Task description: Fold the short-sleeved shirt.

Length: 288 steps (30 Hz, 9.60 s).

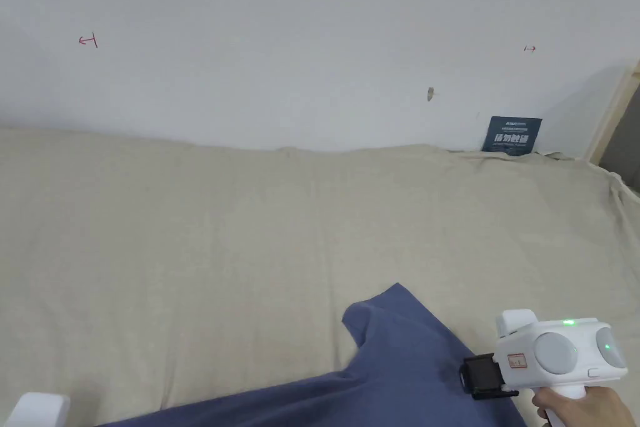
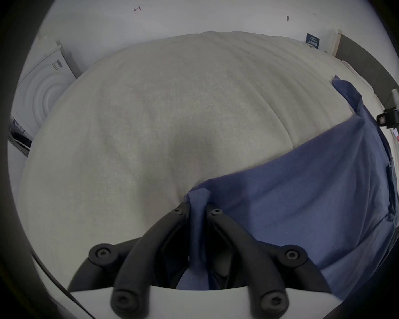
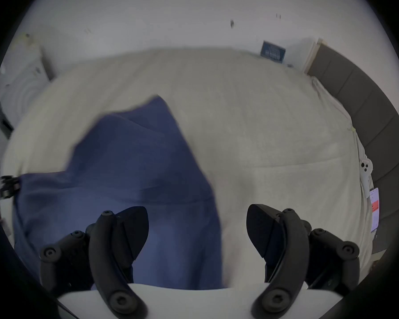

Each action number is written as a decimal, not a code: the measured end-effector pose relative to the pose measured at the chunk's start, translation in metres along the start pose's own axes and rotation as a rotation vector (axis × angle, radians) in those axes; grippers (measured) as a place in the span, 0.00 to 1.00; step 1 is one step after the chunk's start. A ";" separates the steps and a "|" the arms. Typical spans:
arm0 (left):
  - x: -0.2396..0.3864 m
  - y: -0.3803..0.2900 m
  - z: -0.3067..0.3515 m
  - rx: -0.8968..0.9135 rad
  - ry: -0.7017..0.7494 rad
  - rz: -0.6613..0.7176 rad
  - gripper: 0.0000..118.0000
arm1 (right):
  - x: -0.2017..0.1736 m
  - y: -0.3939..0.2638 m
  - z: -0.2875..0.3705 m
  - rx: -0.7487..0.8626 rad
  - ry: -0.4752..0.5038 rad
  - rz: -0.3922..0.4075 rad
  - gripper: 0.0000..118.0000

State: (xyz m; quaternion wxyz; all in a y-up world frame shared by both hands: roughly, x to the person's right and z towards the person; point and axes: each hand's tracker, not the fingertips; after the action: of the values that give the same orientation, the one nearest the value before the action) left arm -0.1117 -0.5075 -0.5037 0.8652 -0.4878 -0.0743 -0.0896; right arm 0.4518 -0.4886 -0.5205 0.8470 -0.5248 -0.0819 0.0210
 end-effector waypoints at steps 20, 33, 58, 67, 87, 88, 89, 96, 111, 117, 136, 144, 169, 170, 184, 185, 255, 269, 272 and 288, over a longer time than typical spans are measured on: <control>-0.027 -0.027 0.120 0.311 -0.155 0.186 0.06 | -0.031 -0.043 0.154 0.337 0.194 0.039 0.03; -0.069 -0.030 0.384 0.786 -0.273 0.188 0.06 | 0.002 -0.089 0.446 0.816 0.164 -0.023 0.03; -0.101 0.079 0.518 1.005 -0.071 0.151 0.05 | 0.003 0.025 0.580 1.053 0.020 -0.047 0.03; -0.106 0.134 0.487 0.974 -0.030 0.151 0.02 | -0.007 0.078 0.554 1.053 -0.016 -0.043 0.03; -0.131 0.296 0.400 0.899 0.159 0.051 0.01 | -0.048 0.254 0.486 1.000 -0.037 -0.017 0.03; -0.132 0.300 0.397 0.894 0.142 0.060 0.01 | -0.049 0.258 0.483 0.996 -0.032 -0.019 0.03; -0.133 0.302 0.394 0.902 0.132 0.065 0.01 | -0.051 0.259 0.479 0.999 -0.022 -0.029 0.03; -0.124 0.289 0.336 0.846 0.109 0.039 0.01 | -0.059 0.256 0.421 0.931 0.027 -0.046 0.03; -0.113 0.065 0.183 0.563 -0.224 0.301 0.01 | -0.051 0.035 0.267 0.682 0.252 -0.128 0.03; -0.096 -0.101 0.192 0.499 -0.302 0.365 0.01 | -0.043 -0.139 0.250 0.649 0.334 -0.226 0.02; -0.063 -0.290 0.226 0.388 -0.294 0.398 0.01 | -0.019 -0.382 0.233 0.435 0.283 -0.352 0.02; -0.075 -0.287 0.216 0.383 -0.261 0.430 0.08 | -0.013 -0.376 0.228 0.449 0.284 -0.333 0.03; -0.053 -0.251 0.336 0.856 -0.249 0.466 0.81 | -0.042 -0.352 0.289 0.747 0.599 -0.595 0.88; -0.054 -0.251 0.334 0.880 -0.262 0.457 0.78 | -0.049 -0.350 0.289 0.707 0.631 -0.558 0.88; -0.021 -0.264 0.352 0.816 -0.053 0.349 0.00 | -0.129 -0.337 0.344 0.815 0.160 -0.155 0.02; -0.023 -0.264 0.351 0.808 -0.060 0.362 0.00 | -0.131 -0.337 0.344 0.813 0.156 -0.133 0.02; -0.033 -0.256 0.200 0.151 -0.155 0.175 0.08 | -0.031 -0.335 0.208 0.302 0.195 -0.263 0.02; -0.069 -0.111 0.179 0.305 -0.147 0.160 0.08 | -0.026 -0.172 0.206 0.494 0.264 -0.313 0.02; -0.073 -0.080 0.148 0.284 -0.153 0.175 0.08 | -0.036 -0.133 0.184 0.477 0.243 -0.297 0.02; -0.078 -0.052 0.055 0.204 0.035 0.181 0.55 | -0.060 -0.061 0.101 0.433 0.101 -0.156 0.17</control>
State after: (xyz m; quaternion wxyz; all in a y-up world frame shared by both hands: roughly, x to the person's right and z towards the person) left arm -0.2013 -0.4807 -0.4490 0.9160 -0.4003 -0.0237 -0.0116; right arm 0.3734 -0.4335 -0.4285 0.9419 -0.3235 -0.0731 -0.0536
